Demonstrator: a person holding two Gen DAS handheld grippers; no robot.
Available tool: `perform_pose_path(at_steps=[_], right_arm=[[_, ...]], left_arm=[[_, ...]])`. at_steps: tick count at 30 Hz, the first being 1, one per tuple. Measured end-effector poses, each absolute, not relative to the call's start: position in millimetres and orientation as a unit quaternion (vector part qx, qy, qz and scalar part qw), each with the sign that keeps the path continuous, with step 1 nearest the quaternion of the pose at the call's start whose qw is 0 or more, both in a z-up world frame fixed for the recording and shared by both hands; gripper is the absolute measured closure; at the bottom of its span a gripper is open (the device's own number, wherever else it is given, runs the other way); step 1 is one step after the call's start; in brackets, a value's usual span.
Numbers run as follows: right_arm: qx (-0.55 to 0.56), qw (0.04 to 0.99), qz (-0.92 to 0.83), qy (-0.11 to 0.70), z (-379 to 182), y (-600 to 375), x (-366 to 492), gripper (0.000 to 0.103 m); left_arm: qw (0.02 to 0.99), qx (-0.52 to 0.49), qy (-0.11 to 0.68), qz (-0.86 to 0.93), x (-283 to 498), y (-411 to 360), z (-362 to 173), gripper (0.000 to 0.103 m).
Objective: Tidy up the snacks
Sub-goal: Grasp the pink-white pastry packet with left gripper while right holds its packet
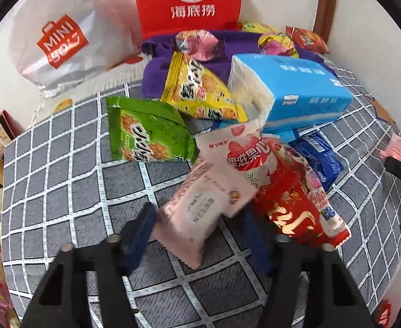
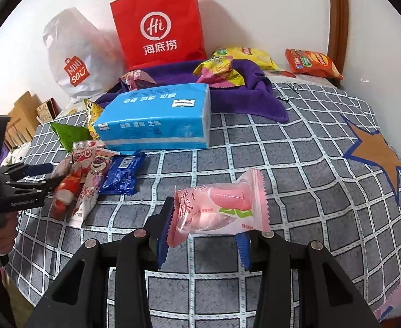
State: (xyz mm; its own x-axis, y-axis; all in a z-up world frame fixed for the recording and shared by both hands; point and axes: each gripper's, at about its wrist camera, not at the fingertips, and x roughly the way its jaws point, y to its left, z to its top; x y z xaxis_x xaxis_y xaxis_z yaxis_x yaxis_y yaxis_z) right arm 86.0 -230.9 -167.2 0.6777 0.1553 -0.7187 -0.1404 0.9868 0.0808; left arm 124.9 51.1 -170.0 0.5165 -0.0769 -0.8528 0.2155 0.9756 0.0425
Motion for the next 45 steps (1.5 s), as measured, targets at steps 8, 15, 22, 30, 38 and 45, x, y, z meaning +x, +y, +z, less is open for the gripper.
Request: perform_pose_path(at_steps=[8,15,22,30,38,45], right_arm=[[0.018,0.913,0.08,0.399,-176,-236,94,0.062],[0.013,0.906,0.083,0.415,-187,-232,106,0.062],[-0.002,0.908,0.078,0.412,-195,-226,111,0.057],[-0.003,0.91,0.074,0.409,-191,-227,110,0.064],[0.011,0.916,0.068,0.395,-174,-234,106,0.064],[0.012,0.917,0.076,0.392,-160,-232,111,0.064]], left_arm=[[0.866,0.055,0.489,-0.089,126,51,-164,0.061],[0.865,0.073,0.49,-0.082,133,47,-174,0.044],[0.868,0.047,0.488,-0.077,138,54,-172,0.061],[0.855,0.0,0.51,-0.094,138,61,-165,0.071],[0.85,-0.028,0.513,-0.116,129,63,-152,0.071],[0.85,-0.033,0.51,-0.127,129,57,-137,0.071]])
